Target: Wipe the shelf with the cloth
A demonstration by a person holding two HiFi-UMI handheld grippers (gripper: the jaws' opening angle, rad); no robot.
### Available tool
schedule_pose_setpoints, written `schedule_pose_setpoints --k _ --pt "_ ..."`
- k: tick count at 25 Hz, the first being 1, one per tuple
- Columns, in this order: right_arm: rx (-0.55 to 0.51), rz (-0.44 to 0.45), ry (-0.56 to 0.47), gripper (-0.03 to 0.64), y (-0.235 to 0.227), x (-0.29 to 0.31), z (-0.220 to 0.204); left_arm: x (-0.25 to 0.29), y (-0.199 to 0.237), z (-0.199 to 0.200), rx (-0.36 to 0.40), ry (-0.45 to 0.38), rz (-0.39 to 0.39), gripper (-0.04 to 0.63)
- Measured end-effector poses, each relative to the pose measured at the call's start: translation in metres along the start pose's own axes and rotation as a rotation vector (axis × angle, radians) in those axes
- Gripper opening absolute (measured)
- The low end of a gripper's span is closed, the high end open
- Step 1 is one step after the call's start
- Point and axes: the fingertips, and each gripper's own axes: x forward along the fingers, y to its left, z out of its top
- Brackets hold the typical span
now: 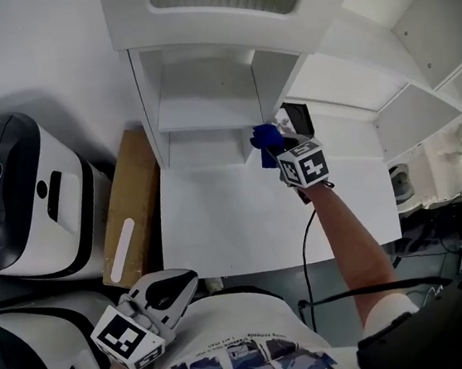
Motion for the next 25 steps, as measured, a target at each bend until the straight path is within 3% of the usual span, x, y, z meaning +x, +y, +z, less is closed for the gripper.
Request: schedule_pose_setpoints --k 10,25 --pt "0.064 0.046 -0.045 0.098 0.019 0.006 0.021 -0.007 0.003 0.004 0.007 -0.003 0.013 0.012" --pt "0.103 0.188 -0.089 0.098 0.107 0.049 0.075 -0.056 0.029 0.000 -0.021 -0.004 0.099 0.012"
